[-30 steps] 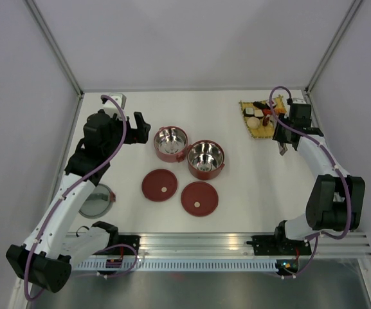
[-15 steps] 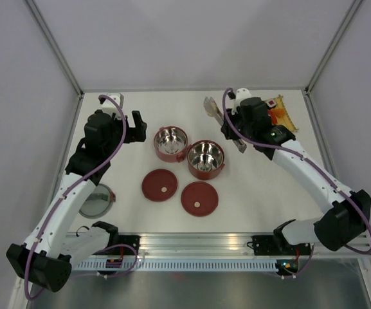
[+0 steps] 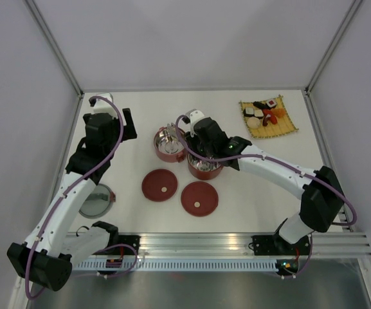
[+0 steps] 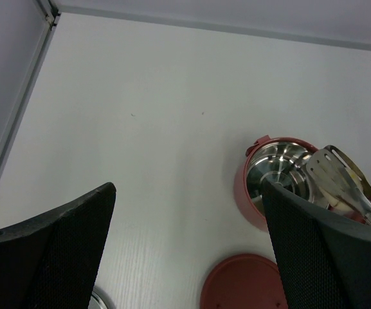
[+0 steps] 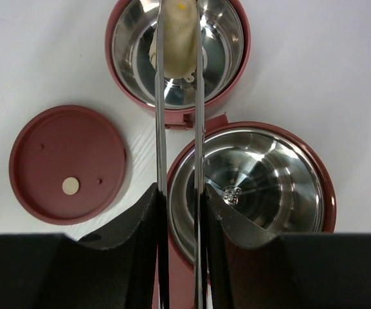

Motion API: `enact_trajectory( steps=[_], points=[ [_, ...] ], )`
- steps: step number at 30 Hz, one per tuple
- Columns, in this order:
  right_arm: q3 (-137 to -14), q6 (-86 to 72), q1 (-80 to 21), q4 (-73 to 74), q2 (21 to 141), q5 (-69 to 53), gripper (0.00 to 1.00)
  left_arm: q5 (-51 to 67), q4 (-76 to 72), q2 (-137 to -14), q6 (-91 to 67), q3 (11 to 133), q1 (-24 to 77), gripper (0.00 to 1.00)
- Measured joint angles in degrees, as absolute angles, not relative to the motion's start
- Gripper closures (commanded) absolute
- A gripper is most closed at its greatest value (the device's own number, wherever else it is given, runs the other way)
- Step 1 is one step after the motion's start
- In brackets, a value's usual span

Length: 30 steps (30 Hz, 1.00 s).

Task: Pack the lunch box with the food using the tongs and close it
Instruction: Place the fake food in the packing box.

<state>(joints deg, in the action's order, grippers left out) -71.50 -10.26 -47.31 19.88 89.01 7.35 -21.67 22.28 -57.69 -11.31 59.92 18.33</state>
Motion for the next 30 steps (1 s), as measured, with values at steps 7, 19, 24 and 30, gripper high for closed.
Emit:
enact_trajectory(
  steps=[7,19,24,30],
  points=[
    [-71.53,-10.55,-47.16,17.63,92.95,7.92,0.97,-22.39,22.39,-57.45,-11.33,59.92,18.33,0.0],
    [-72.55,-11.86,-47.22,18.83,95.07,7.66,0.78,-21.89,22.44,-57.08,-11.33,59.92,18.33,0.0],
    [-72.86,-12.01,-47.75,19.14,95.72,7.62,0.73,-21.87,22.44,-57.04,-11.31,59.92,18.33,0.0],
    [-74.11,-12.03,-47.81,20.23,96.12,7.68,0.63,-21.85,22.44,-57.04,-11.31,59.92,18.33,0.0]
  ],
)
